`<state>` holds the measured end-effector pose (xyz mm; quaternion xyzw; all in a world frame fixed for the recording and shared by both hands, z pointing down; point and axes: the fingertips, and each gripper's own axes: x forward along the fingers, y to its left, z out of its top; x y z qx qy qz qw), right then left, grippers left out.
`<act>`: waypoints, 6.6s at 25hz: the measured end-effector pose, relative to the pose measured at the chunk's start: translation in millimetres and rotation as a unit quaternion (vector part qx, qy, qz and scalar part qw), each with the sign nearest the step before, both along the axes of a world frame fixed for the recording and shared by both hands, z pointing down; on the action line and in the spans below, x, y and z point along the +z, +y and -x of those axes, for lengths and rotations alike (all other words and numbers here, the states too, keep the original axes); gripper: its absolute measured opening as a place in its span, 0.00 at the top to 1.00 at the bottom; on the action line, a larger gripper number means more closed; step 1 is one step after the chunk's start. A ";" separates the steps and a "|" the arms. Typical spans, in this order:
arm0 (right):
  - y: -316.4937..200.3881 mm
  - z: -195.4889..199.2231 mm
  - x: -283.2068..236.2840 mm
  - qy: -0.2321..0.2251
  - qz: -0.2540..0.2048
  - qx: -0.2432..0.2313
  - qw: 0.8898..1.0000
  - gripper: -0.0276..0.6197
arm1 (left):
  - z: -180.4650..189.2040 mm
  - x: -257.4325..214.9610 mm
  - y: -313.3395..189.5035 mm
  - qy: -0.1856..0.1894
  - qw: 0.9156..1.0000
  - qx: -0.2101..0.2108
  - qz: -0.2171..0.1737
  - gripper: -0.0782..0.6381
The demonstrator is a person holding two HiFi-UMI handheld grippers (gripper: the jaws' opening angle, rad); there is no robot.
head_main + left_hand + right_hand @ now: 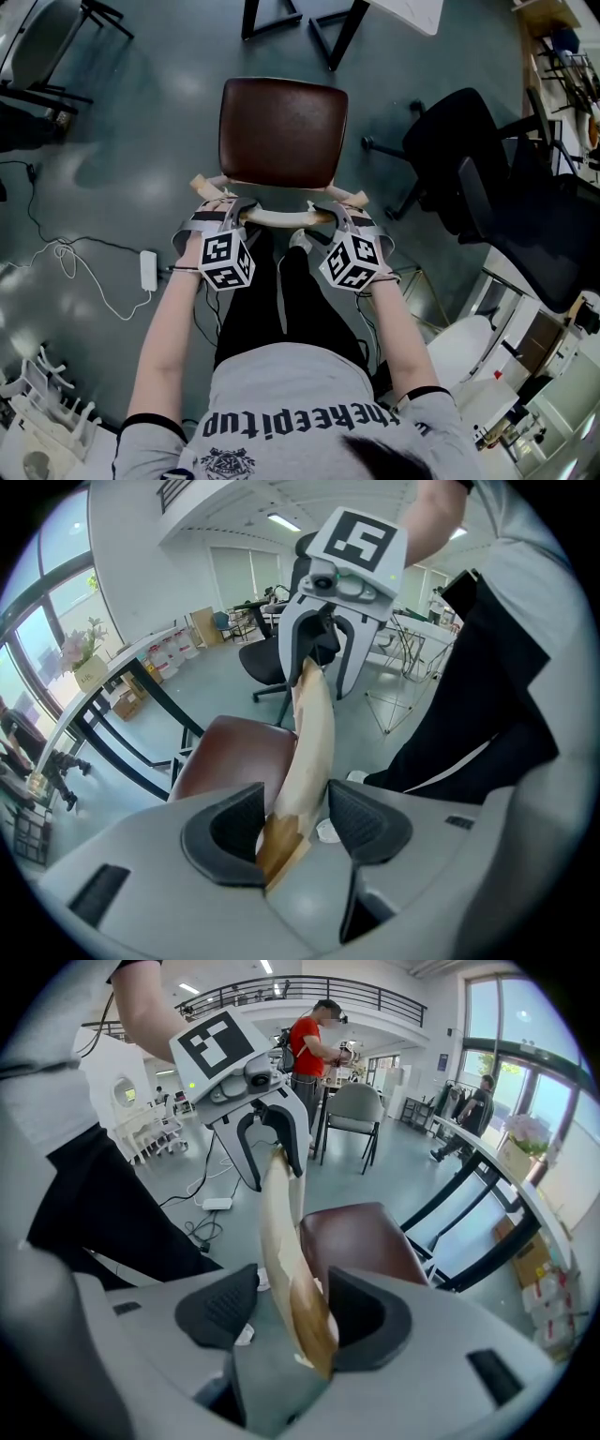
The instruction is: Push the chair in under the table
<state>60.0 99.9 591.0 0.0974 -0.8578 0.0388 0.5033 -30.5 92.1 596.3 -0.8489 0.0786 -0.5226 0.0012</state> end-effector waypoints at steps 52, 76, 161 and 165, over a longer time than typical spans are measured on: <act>-51.7 -7.3 6.5 0.031 -0.061 -0.031 0.997 0.66 | -7.3 2.1 -51.6 -0.024 0.999 0.022 -0.027 0.60; -97.7 -2.8 10.7 0.043 -0.067 -0.007 0.997 0.64 | -2.9 3.7 -97.5 -0.019 0.998 0.042 -0.032 0.60; -321.3 -5.8 12.3 0.061 -0.131 0.005 0.990 0.62 | -5.5 4.5 -321.3 -0.035 0.997 0.033 -0.055 0.59; -334.8 -5.5 11.2 0.060 -0.132 -0.001 0.989 0.62 | -5.1 3.5 -334.2 -0.038 0.998 0.030 -0.051 0.59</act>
